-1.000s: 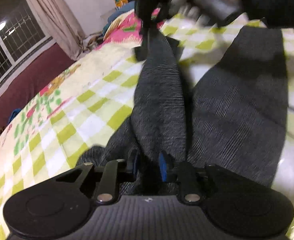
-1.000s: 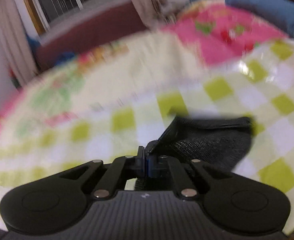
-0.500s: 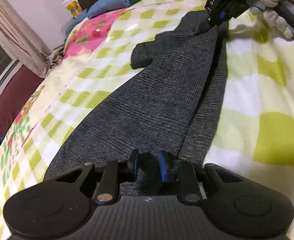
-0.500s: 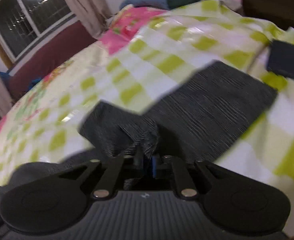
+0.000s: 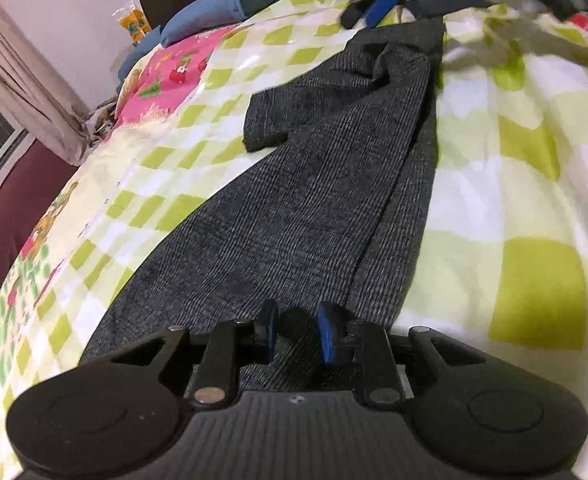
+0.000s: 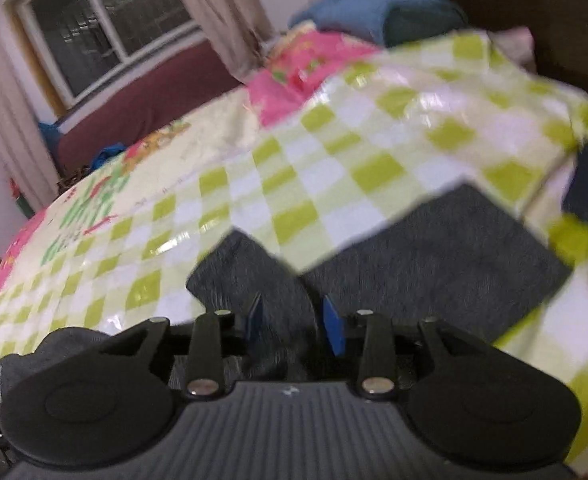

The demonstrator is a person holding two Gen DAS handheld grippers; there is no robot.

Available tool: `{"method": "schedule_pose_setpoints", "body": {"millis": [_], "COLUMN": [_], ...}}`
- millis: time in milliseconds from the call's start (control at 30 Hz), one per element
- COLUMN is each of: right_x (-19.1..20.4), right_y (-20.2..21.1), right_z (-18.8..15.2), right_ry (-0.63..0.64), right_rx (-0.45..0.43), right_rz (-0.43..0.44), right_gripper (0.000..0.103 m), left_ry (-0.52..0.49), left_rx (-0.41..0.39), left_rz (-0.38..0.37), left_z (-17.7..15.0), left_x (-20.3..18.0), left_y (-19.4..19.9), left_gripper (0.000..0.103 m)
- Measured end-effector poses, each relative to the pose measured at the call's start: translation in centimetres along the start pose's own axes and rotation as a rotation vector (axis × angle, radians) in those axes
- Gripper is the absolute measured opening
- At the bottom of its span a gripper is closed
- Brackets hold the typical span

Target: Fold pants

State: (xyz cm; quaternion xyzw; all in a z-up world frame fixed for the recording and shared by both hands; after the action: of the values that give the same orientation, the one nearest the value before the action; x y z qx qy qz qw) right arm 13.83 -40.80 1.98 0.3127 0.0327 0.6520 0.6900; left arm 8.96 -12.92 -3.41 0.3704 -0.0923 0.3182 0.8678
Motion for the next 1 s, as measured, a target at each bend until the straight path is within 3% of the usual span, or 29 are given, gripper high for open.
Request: {"method": "schedule_pose_setpoints", "body": {"millis": [233,367,400,433,467,633,733,833,900,1000], "right_x": [1.1,2.0,2.3,2.6,2.8,2.1,-0.7,-5.0,-7.8,-12.5], "right_y": [-11.5,-14.2,-14.0,-13.6,-13.1,-8.4,-3.9,0.1,1.7,2.3], "right_z": [0.2,-0.9,-0.9,-0.9,-0.8,1.7,4.3,5.3,4.9,2.2], "right_ry": [0.009,-0.024,0.007,0.039,0.048,-0.026,-0.145,-0.233,-0.264,-0.326], "right_rx": [0.158,0.271,0.260,0.249,0.242,0.099,-0.057,-0.165,-0.189,-0.134], "right_rz": [0.118,0.215,0.204,0.196,0.192,0.214,0.167,0.058,-0.032,-0.186], "right_gripper": [0.040,0.041,0.034,0.010,0.005,0.004,0.004,0.004,0.003,0.003], "left_ry": [0.069,0.089,0.093,0.097,0.097,0.078,0.073,0.066,0.063,0.053], "left_rx": [-0.010,-0.013,-0.012,-0.010,-0.009,-0.004,-0.009,-0.026,-0.032,-0.027], "left_rz": [-0.007,-0.017,-0.019,-0.020,-0.020,-0.009,-0.004,-0.010,-0.021,-0.041], "left_z": [0.9,1.1,1.1,1.1,1.1,1.5,2.0,2.5,2.9,3.0], "left_x": [0.4,0.6,0.6,0.7,0.6,0.3,0.1,-0.4,-1.0,-1.9], "left_y": [-1.1,-1.5,-1.6,-1.7,-1.7,-1.9,-1.7,-1.5,-1.7,-2.1], "left_gripper": [0.038,0.038,0.038,0.038,0.038,0.038,0.038,0.038,0.038,0.039]}}
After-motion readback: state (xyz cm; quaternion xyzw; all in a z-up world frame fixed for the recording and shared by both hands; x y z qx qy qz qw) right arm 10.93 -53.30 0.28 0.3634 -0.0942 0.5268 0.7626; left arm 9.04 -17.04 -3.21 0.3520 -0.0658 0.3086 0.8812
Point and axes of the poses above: each gripper's, at about its wrist camera, not at the fingertips, and y roughly against the way its jaws point, x to its left, z to its top, the point moved 4 cm from there along -y, roughly the way its jaws point, and after that the axes turned 12 degrees about -x, right-handed, at the moved point
